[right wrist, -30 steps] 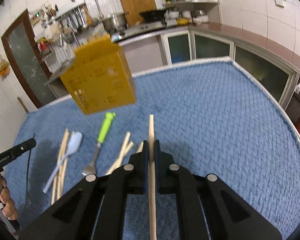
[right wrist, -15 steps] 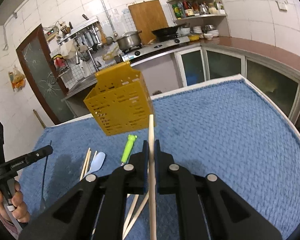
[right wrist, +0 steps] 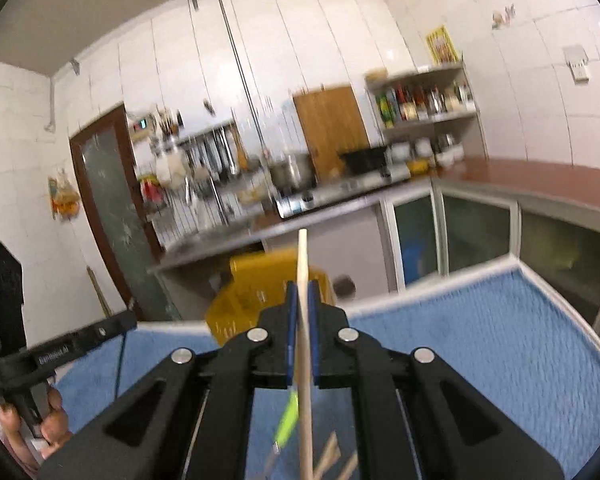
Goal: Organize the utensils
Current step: 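Lift the spoon with the left tool while the right tool carries the chopstick over the yellow holder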
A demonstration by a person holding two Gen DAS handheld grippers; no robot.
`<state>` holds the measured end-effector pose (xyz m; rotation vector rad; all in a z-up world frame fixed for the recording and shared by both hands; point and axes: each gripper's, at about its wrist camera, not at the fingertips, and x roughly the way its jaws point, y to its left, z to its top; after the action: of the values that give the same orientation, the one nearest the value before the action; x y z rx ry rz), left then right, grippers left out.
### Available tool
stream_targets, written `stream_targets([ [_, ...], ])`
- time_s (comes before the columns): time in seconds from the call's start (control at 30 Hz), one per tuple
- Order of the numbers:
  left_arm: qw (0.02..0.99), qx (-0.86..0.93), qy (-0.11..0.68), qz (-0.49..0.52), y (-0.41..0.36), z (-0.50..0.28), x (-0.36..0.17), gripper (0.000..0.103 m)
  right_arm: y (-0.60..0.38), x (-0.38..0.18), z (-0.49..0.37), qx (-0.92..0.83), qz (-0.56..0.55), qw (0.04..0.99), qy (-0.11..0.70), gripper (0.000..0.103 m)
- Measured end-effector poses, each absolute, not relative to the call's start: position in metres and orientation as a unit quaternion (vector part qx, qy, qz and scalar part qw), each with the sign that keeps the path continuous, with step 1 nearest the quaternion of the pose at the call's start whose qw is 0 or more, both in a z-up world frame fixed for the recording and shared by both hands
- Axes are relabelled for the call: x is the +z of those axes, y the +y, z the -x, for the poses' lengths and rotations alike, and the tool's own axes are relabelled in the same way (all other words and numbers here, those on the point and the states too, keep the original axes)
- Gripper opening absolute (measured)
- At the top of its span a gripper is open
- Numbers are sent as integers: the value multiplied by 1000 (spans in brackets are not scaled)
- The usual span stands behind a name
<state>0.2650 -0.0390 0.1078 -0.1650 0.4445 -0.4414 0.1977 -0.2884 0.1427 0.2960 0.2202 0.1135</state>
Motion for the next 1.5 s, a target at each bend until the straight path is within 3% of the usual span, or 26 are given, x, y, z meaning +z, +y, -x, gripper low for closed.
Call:
stream_targets([
  [0.4, 975, -205, 48, 64, -72, -321, 164, 8, -280, 184, -252, 49, -162, 983, -79, 6],
  [0.73, 977, -186, 62, 86, -81, -385, 142, 8, -271, 178, -290, 37, -165, 977, -131, 6],
  [1.03, 979, -184, 22, 84, -87, -409, 135, 8, -261, 169, -310, 27, -139, 981, -132, 6],
  [1.5, 985, -166, 20, 53, -96, -410, 95, 8, -251, 147, -327, 27, -96, 990, -98, 6],
])
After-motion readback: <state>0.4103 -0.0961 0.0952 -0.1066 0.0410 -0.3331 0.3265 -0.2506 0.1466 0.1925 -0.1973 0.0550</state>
